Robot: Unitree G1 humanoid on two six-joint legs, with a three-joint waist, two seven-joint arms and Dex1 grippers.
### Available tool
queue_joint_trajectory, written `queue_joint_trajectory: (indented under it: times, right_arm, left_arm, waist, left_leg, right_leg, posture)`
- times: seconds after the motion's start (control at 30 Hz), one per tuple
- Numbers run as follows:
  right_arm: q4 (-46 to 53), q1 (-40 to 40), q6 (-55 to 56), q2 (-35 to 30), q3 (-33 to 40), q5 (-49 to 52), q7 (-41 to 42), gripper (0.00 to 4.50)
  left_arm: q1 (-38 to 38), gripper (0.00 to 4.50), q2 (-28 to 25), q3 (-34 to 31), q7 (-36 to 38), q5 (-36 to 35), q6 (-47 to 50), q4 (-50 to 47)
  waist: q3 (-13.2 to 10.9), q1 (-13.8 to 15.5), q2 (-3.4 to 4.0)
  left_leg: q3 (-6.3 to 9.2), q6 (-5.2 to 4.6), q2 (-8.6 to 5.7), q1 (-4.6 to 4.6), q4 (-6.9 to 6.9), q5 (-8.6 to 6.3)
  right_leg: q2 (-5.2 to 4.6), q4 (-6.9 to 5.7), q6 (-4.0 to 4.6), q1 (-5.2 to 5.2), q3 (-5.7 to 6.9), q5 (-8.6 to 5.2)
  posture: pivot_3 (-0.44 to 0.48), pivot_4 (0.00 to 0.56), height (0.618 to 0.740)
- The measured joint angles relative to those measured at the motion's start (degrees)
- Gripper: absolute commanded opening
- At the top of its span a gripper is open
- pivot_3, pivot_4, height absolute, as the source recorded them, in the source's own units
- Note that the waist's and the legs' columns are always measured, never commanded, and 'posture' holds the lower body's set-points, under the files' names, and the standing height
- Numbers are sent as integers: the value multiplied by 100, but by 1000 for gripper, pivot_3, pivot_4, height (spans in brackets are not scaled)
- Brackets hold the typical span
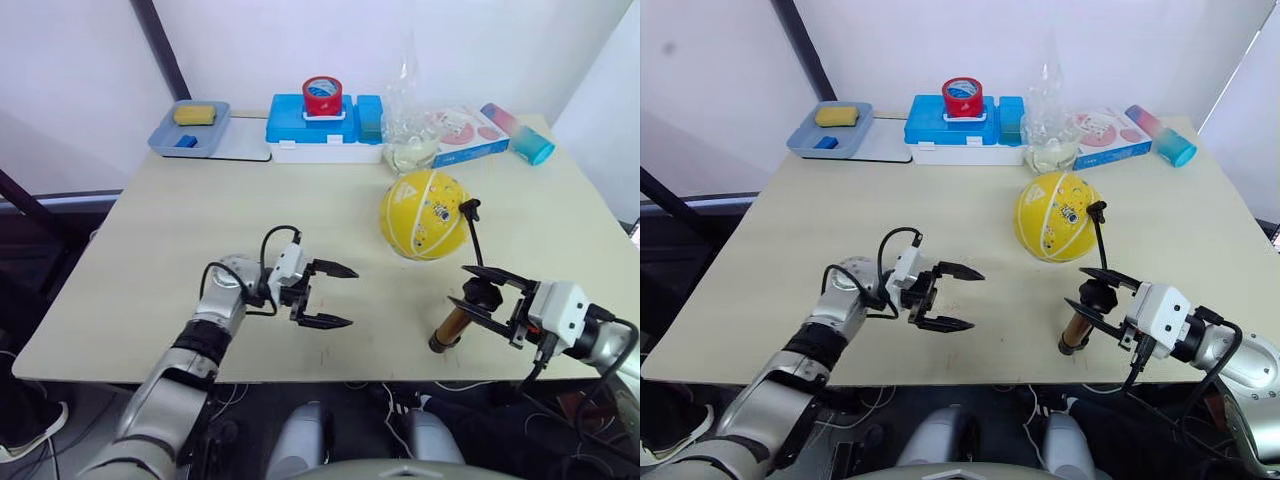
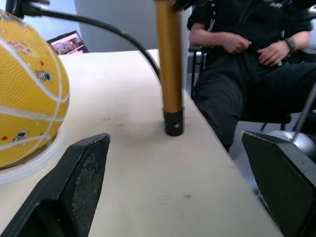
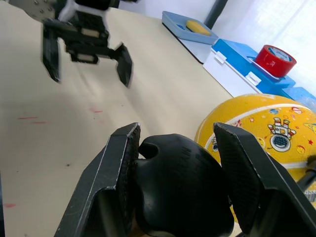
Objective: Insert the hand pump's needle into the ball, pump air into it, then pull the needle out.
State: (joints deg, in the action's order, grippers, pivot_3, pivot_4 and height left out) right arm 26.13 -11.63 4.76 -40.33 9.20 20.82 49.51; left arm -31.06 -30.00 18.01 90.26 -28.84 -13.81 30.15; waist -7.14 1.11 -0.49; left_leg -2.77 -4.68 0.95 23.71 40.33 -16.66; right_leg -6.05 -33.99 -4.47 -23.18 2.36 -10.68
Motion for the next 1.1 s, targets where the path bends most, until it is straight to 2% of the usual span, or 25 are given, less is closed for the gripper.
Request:
queue_joint_trajectory:
  times: [0.23,0.6,0.8,1.1]
  right_arm:
    - [12,38,-374,-301,442,132,-1,1885]
    - [-24,358,-592,-1082,1030,253,522,1885]
    - [-367,561,-358,-1435,993,-21,1000,1885]
    - [-944,704,713,-1815,498,-921,1507,1885]
  left_arm:
    - [261,4500,-583,-10,2,-524,347,-811]
    - [469,4500,-683,-410,3,-589,774,-1510]
    - [557,4500,-610,-460,3,-490,968,-1704]
    - [572,4500,-566,-644,0,-442,1134,-1968]
  waist:
    - [-38,1,52]
    - [-69,-16,74]
    - [-74,-17,70]
    - [-77,-20,71]
  left_leg:
    - [-4,6,-2,5,-1,4]
    - [-7,10,-1,5,-6,7]
    - [-10,12,-3,5,-6,8]
    - [-13,28,-3,4,-6,18]
  right_leg:
    - [3,2,0,-3,0,0]
    - [16,1,-1,-5,0,-2]
    - [17,2,-2,-5,-2,-2]
    - [19,2,-4,-5,-5,-2]
  posture:
    - [0,150,737]
    - [0,150,737]
    - [0,150,737]
    - [0,150,737]
